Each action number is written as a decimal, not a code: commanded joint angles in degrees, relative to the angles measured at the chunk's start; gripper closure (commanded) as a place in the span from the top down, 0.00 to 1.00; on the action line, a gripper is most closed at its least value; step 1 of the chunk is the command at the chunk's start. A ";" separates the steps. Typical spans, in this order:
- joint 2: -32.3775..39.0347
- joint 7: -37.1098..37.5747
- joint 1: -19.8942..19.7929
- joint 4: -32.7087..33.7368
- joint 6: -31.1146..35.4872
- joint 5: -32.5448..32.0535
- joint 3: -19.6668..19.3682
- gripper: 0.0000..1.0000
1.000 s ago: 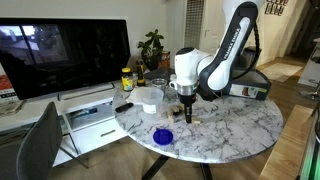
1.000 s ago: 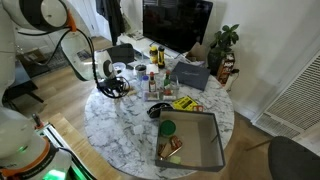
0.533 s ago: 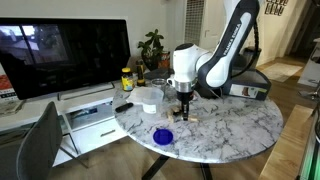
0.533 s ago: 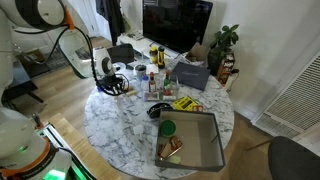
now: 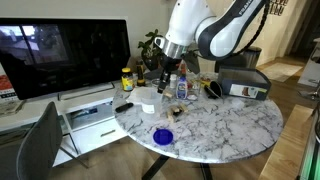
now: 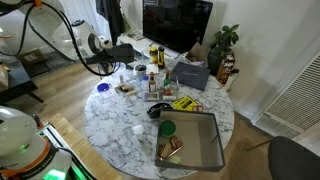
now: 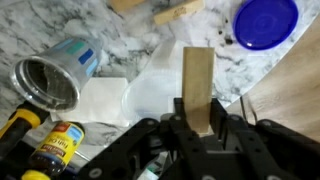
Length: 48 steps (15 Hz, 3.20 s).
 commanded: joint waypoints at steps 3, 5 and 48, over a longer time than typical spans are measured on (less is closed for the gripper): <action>-6.95 3.40 0.73 -3.54 2.12 -1.21 -0.78 0.07; -5.97 2.99 0.38 -3.17 5.03 -1.56 -0.97 0.07; -3.71 3.82 0.81 -0.38 -9.36 5.41 -5.05 1.00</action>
